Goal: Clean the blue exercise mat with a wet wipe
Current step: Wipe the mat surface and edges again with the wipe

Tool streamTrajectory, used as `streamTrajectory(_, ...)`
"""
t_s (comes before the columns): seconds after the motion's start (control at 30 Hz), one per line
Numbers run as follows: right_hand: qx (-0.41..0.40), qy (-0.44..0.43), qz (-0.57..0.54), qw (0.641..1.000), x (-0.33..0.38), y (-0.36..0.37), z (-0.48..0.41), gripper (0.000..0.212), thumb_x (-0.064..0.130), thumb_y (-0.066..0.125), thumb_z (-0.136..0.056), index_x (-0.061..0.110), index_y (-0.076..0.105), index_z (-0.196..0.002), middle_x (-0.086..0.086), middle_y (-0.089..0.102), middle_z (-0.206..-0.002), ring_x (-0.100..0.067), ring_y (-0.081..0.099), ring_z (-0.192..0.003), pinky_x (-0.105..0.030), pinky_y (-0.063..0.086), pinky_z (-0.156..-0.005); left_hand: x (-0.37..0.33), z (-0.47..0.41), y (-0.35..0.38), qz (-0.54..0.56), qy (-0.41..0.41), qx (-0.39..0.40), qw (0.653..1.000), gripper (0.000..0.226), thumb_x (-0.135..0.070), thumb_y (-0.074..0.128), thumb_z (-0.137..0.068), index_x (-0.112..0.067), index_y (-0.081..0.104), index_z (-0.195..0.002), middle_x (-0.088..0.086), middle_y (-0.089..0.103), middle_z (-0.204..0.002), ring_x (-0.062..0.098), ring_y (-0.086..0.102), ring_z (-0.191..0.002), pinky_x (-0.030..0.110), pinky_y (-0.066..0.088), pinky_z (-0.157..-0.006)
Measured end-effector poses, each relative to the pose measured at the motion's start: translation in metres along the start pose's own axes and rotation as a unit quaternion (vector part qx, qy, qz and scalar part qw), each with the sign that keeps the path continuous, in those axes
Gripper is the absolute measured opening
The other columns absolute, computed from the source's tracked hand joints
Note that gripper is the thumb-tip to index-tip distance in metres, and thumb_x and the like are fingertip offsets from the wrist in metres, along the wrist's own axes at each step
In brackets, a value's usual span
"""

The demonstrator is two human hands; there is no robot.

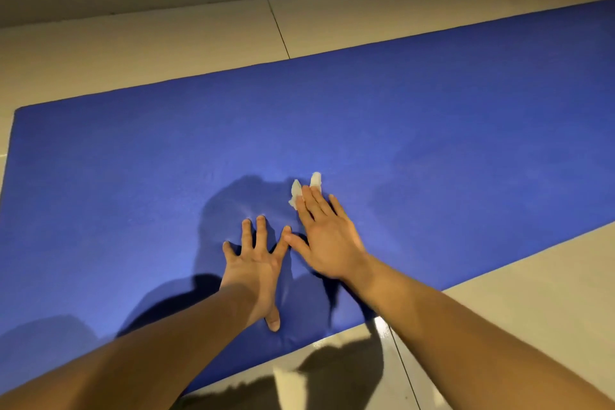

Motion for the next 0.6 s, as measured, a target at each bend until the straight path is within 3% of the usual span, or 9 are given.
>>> streamTrajectory(0.07,-0.008,-0.049,0.032,0.998,-0.019,-0.007,-0.003,0.077,0.057,0.032,-0.100,0.011,0.021,-0.161,-0.005,0.014,-0.169,-0.024,0.003,-0.157,-0.054,0.027,-0.119,-0.001,0.000,-0.001,-0.001,0.001,-0.002,1.000,0.167,-0.061,0.093,-0.051,-0.027,-0.034,-0.154,0.023,-0.035,-0.158,0.050,-0.026,-0.148,0.068,0.017,-0.117)
streamTrajectory(0.13,-0.008,0.037,0.038,0.999,-0.067,-0.015,-0.003,0.077,0.056,0.032,-0.100,0.013,0.017,-0.161,-0.003,0.014,-0.168,-0.026,-0.001,-0.157,-0.055,0.026,-0.119,0.000,0.001,0.000,0.002,-0.001,-0.003,1.000,0.168,-0.061,0.094,-0.050,-0.027,-0.034,-0.154,0.023,-0.034,-0.159,0.050,-0.025,-0.149,0.068,0.017,-0.117)
streamTrajectory(0.2,-0.004,0.156,0.049,0.987,-0.117,-0.024,0.000,0.082,0.063,0.017,-0.098,0.011,0.015,-0.161,-0.005,0.017,-0.166,-0.030,0.003,-0.156,-0.056,0.027,-0.116,0.000,0.001,0.001,0.008,0.001,-0.001,1.000,0.167,-0.061,0.094,-0.051,-0.027,-0.034,-0.154,0.023,-0.033,-0.159,0.050,-0.025,-0.149,0.069,0.017,-0.117)
streamTrajectory(0.3,0.004,0.238,0.020,0.971,-0.118,-0.028,-0.006,0.092,0.067,0.005,-0.093,0.005,0.019,-0.159,-0.009,0.018,-0.165,-0.036,0.000,-0.155,-0.054,0.026,-0.117,0.000,0.001,0.001,0.007,0.001,0.000,1.000,0.167,-0.059,0.094,-0.052,-0.027,-0.034,-0.154,0.023,-0.034,-0.159,0.051,-0.026,-0.148,0.070,0.017,-0.117)
streamTrajectory(0.33,-0.008,0.221,0.012,0.975,-0.098,-0.027,-0.011,0.090,0.065,0.011,-0.095,0.002,0.022,-0.158,-0.011,0.016,-0.165,-0.039,-0.002,-0.154,-0.054,0.029,-0.115,0.000,0.000,0.001,0.009,0.001,0.002,1.000,0.166,-0.059,0.094,-0.053,-0.027,-0.034,-0.154,0.023,-0.034,-0.159,0.051,-0.026,-0.148,0.070,0.017,-0.117)
streamTrajectory(0.4,-0.009,0.107,0.022,0.994,-0.042,-0.013,-0.016,0.081,0.058,0.025,-0.099,0.002,0.023,-0.157,-0.011,0.011,-0.166,-0.039,-0.003,-0.155,-0.052,0.032,-0.116,-0.001,0.001,0.001,0.006,0.000,0.003,1.000,0.166,-0.059,0.094,-0.053,-0.026,-0.033,-0.154,0.023,-0.035,-0.159,0.051,-0.027,-0.148,0.070,0.016,-0.117)
streamTrajectory(0.5,0.019,-0.053,0.055,0.997,-0.006,-0.001,-0.009,0.076,0.057,0.020,-0.102,0.008,0.019,-0.161,-0.005,0.010,-0.170,-0.024,0.001,-0.157,-0.052,0.026,-0.120,-0.002,-0.001,0.000,0.003,-0.001,0.003,1.000,0.166,-0.060,0.094,-0.053,-0.026,-0.033,-0.154,0.024,-0.036,-0.159,0.052,-0.026,-0.148,0.071,0.016,-0.117)
streamTrajectory(0.53,0.011,-0.064,0.058,0.996,-0.018,-0.005,-0.009,0.074,0.055,0.024,-0.103,0.011,0.017,-0.161,-0.002,0.010,-0.170,-0.022,0.002,-0.157,-0.053,0.025,-0.120,-0.003,-0.001,0.000,0.004,-0.001,0.000,1.000,0.167,-0.060,0.094,-0.052,-0.026,-0.034,-0.154,0.024,-0.035,-0.159,0.052,-0.025,-0.148,0.071,0.017,-0.116)
streamTrajectory(0.6,-0.005,0.011,0.051,0.999,-0.057,-0.011,-0.007,0.076,0.053,0.036,-0.102,0.013,0.013,-0.162,-0.001,0.011,-0.169,-0.026,0.001,-0.157,-0.054,0.026,-0.118,-0.003,0.000,0.000,0.002,0.000,-0.006,1.000,0.168,-0.059,0.095,-0.051,-0.026,-0.034,-0.154,0.024,-0.033,-0.159,0.053,-0.024,-0.148,0.071,0.018,-0.116)
Point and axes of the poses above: each hand's wrist, its own z-axis away from the middle knuckle, its own y-axis out of the palm, x = y × z, the point moved 5 cm from there along -z, towards the middle knuckle
